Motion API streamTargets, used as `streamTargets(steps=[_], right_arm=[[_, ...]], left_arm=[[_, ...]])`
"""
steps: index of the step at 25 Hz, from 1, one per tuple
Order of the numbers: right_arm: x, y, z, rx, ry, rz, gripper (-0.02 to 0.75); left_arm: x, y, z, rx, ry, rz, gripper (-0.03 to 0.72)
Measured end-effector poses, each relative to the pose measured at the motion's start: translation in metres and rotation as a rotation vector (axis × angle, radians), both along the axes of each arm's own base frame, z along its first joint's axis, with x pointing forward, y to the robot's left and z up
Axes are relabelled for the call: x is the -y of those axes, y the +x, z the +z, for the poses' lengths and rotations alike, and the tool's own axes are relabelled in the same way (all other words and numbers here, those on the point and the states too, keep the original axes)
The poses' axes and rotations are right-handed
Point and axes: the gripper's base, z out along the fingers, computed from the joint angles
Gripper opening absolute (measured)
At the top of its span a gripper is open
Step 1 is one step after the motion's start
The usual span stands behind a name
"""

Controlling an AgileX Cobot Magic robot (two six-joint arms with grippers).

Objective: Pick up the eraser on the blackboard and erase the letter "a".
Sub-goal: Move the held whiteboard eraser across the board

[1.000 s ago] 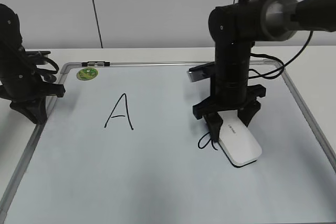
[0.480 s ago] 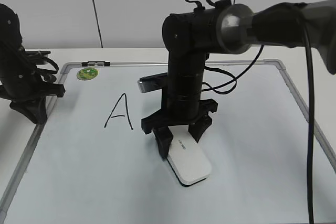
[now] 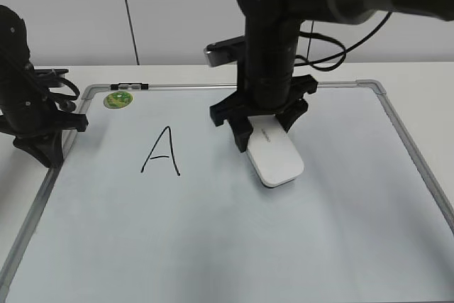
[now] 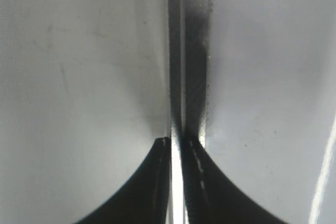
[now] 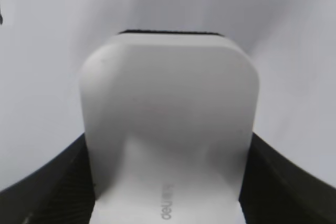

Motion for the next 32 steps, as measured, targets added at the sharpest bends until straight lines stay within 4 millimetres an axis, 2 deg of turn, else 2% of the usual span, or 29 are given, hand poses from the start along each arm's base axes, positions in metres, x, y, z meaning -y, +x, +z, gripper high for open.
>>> streamTargets(steps=[4,8,11,14,19,27,32], right_arm=[[0.031,0.013,0.019,0.051,-0.002,-0.078,0.534],[0.084,0.023,0.029,0.057,-0.012,-0.197,0.534],[0.121,0.02,0.033,0.044,-0.029,-0.273,0.534],[0.154,0.012,0.025,-0.004,-0.058,-0.342,0.533],[0.181,-0.004,0.0,-0.113,-0.083,-0.382,0.534],[0.223,-0.001,-0.011,-0.169,0.024,-0.428,0.534],[0.227,0.012,-0.025,-0.194,0.035,-0.414,0.534]], left_arm=[[0.0,0.0,0.0,0.0,0.0,0.0,0.054],[0.0,0.0,0.0,-0.002,0.0,0.0,0.054],[0.0,0.0,0.0,-0.002,0.0,0.0,0.054],[0.0,0.0,0.0,-0.002,0.0,0.0,0.054],[0.0,0.0,0.0,-0.002,0.0,0.0,0.054],[0.0,0.0,0.0,-0.002,-0.002,0.001,0.054],[0.0,0.0,0.0,-0.002,-0.002,-0.001,0.054]])
